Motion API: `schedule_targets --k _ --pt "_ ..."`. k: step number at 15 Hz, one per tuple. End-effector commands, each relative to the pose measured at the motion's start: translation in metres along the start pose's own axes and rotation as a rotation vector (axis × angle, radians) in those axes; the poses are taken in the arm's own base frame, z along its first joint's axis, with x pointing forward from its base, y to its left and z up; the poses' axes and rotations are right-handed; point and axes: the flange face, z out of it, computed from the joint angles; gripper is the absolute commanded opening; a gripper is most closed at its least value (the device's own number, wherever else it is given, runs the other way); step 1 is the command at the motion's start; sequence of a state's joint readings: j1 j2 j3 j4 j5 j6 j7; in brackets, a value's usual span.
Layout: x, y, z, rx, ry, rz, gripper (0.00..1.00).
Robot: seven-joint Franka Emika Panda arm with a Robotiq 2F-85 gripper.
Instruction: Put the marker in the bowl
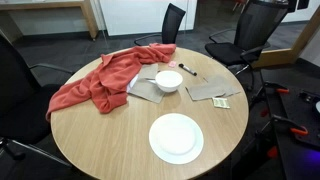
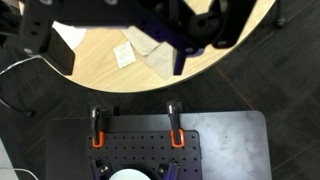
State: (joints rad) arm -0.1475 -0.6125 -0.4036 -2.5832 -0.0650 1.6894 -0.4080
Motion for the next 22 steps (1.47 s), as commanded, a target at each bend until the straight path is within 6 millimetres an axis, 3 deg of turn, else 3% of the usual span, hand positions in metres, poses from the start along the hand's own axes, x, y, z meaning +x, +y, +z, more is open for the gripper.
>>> schedule_targets --k 1,11,13,18,22 --pt "0.0 0.0 -0.001 0.0 -0.001 0.0 1.0" --pt "0.0 0.0 -0.001 0.0 -0.001 0.0 1.0" --pt "0.007 -0.001 -0.001 -0.02 0.007 0.024 1.0" --pt "0.044 0.003 0.001 -0.098 0.077 0.148 1.0" --pt "0.091 0.016 0.017 -0.173 0.156 0.249 1.0"
